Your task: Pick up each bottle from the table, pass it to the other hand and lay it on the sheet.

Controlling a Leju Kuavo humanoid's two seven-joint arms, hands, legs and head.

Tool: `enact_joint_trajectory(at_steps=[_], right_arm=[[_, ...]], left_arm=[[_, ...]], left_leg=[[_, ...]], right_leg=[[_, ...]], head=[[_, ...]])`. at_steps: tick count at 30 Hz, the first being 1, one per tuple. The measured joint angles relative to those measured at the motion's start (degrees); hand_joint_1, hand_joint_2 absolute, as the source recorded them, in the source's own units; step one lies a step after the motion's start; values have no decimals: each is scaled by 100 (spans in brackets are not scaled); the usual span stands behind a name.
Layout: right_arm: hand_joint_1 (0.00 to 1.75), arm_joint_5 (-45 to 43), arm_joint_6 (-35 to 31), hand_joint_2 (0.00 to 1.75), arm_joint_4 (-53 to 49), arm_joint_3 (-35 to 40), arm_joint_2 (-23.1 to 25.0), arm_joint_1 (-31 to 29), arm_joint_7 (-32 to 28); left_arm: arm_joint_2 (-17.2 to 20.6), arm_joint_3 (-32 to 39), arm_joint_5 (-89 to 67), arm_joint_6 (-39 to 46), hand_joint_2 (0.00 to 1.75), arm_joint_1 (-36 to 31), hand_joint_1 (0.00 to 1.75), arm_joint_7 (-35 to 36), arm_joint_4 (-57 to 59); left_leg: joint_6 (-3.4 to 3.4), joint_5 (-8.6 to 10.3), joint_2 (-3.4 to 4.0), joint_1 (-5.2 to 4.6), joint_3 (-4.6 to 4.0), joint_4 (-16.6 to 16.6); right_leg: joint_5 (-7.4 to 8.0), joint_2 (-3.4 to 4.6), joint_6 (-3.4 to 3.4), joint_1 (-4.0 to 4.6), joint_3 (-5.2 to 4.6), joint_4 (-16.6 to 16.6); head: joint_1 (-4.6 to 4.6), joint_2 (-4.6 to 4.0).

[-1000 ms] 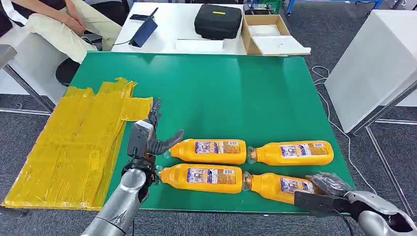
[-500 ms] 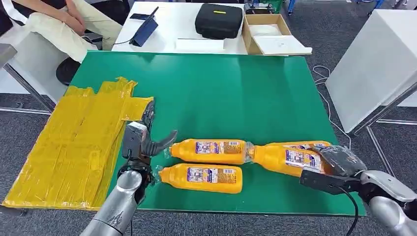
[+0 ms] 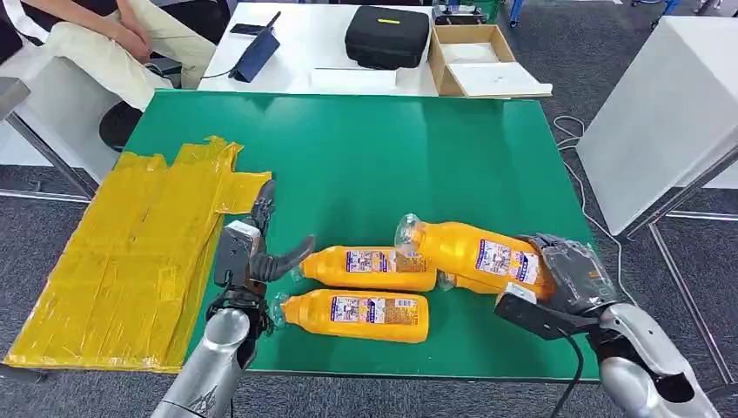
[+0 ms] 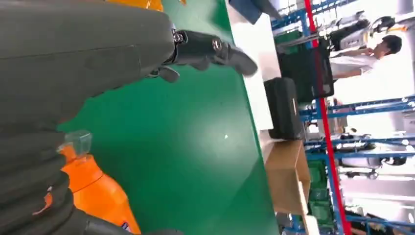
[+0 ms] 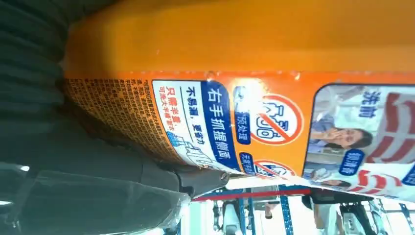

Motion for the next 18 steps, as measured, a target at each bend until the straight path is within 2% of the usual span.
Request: enact_joint_trajectory(at_steps=[3,6,13,18], right_arm=[[175,-29,-33,175,0,-11,153,0,-46],[175,-188,-348,175,42,-39,413,-59,-219],[175,-953,-1592,175,692,-9,1832,-624,-699],[175,-1314,-2244,175,1426,22,2568,-1093,-1125]], left_arm=[[-2,0,-11,-7,175,35,0,7,-76],[-7,-9,-66,-142,175,41,0,-11,-168],[-11,-397,-90,-315,175,-179,0,304,-786],[-9,-658,190,-417,175,-521,0,472,-940]], left_leg=[[0,0,0,0,-2,0],[0,1,1,0,-3,0],[-7,13,4,8,-1,0],[-13,18,3,11,0,0]], right_leg=[[0,0,0,0,1,1],[1,1,1,-1,0,1],[3,2,-1,3,-2,3],[4,1,-2,4,-1,4]], head=[[0,0],[0,0],[0,0],[0,0]])
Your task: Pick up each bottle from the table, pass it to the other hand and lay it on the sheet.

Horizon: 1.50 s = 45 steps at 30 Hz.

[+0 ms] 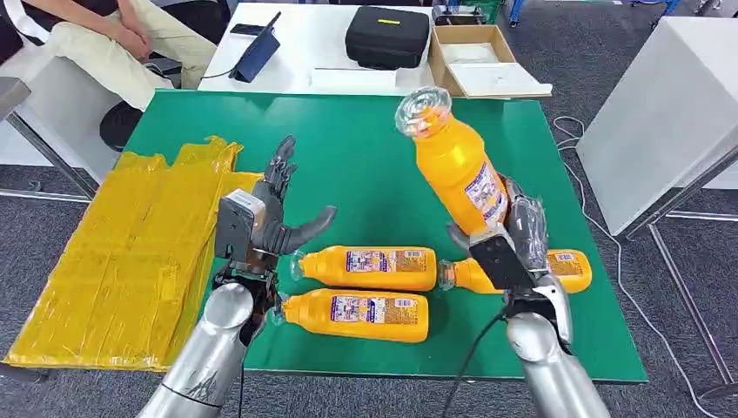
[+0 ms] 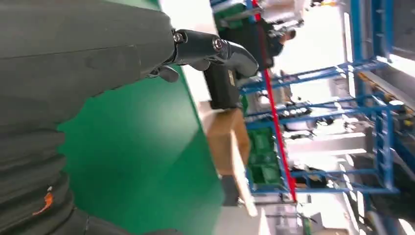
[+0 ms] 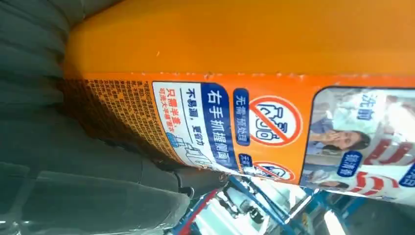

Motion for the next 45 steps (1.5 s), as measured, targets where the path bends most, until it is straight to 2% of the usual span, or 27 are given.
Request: enact_joint_trajectory(at_steps=[4,10,19,27,45], right_arm=[[175,-72,-75,175,356,11,277,-170,-74],[175,-173,-90,175,585,13,421,-242,-116],[175,-699,-311,175,1085,52,793,-537,-592],[175,-942,-103,175,1728,304,1210,-866,-702],[175,-678,-44,175,2840,983,1844,-1424,-780]], left_arm=[[2,-116,61,-2,175,-120,0,13,-2],[9,-170,129,-20,175,-158,0,13,-2],[-35,-457,384,-240,175,-510,0,197,-74],[-55,-638,454,-264,175,-685,0,234,-98],[-90,-701,616,-286,175,-835,0,293,-96]], left_leg=[[0,0,-4,-1,-2,0],[1,-1,-4,-3,-5,0],[0,0,-3,-2,-3,0],[0,0,-2,-1,-4,0],[-1,0,-2,-2,-4,0]], right_leg=[[0,-1,0,-2,1,0],[0,-1,1,-3,-1,-1],[1,-1,0,-1,-1,-1],[1,-1,0,-2,-2,0],[1,-1,0,-2,-3,0]], head=[[0,0],[0,0],[2,0],[0,0],[2,0]])
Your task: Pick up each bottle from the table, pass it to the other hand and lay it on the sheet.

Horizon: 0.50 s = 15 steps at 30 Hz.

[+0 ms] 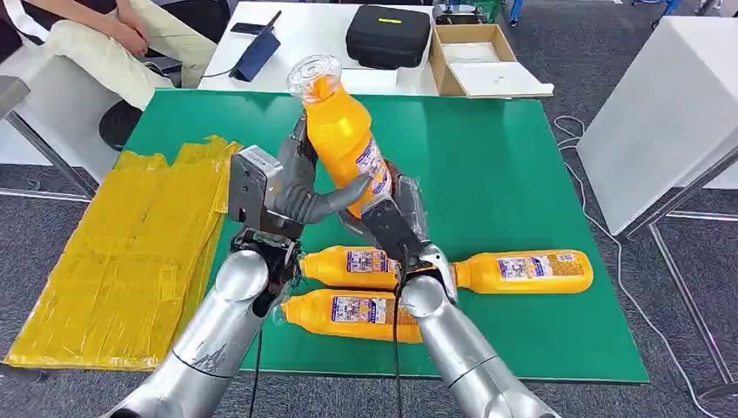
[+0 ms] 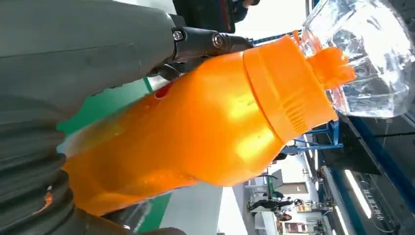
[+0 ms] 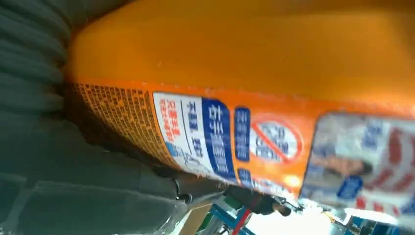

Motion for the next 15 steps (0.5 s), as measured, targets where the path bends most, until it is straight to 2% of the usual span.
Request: enact_joint_trajectory(at_steps=[15], right_arm=[[175,258,-66,175,379,232,118,-97,-15]], left_arm=[[2,59,90,0,175,41,0,-28,15]], left_leg=[[0,0,0,0,-1,0]], right_leg=[[0,0,0,0,-1,0]], head=[[0,0]])
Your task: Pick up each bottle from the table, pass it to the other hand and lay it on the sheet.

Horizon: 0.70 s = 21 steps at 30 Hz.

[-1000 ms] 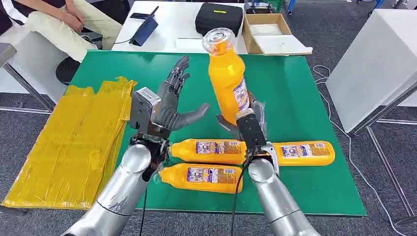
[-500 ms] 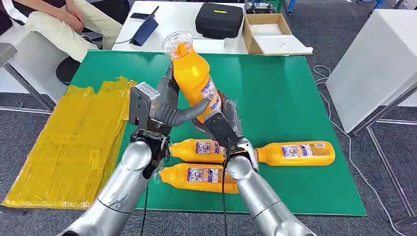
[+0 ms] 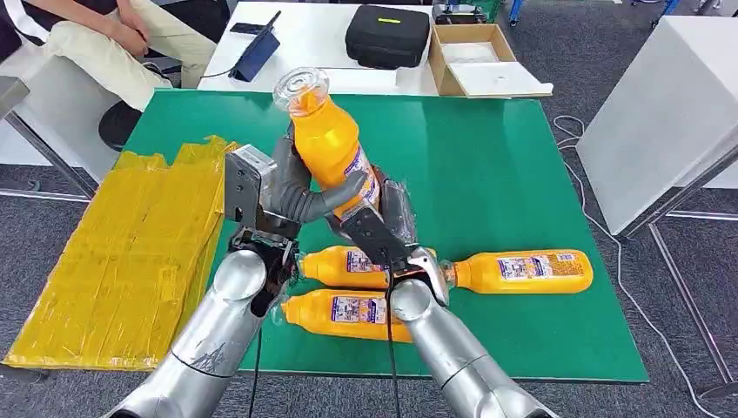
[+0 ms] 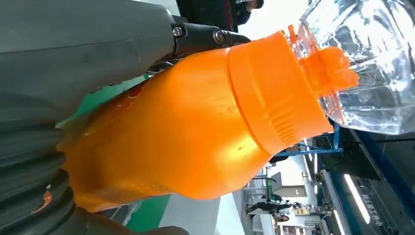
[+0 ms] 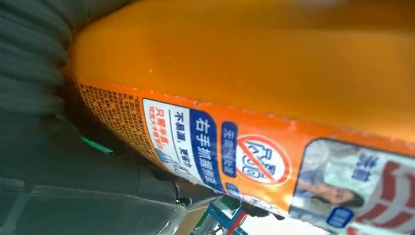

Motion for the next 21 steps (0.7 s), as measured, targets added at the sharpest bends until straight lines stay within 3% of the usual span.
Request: enact_joint_trajectory(at_steps=[13,21], right_arm=[[175,65,-52,175,111,103,33,-17,-61],[175,463,-490,175,336,417,20,-135,-66]], left_arm=[[0,26,13,-4,175,5,0,-15,46],[4,59,219,-90,175,24,0,-83,177]], left_leg=[[0,0,0,0,0,0],[0,0,0,0,1,0]], right_leg=[[0,0,0,0,0,0],[0,0,0,0,-1,0]], head=[[0,0],[0,0]])
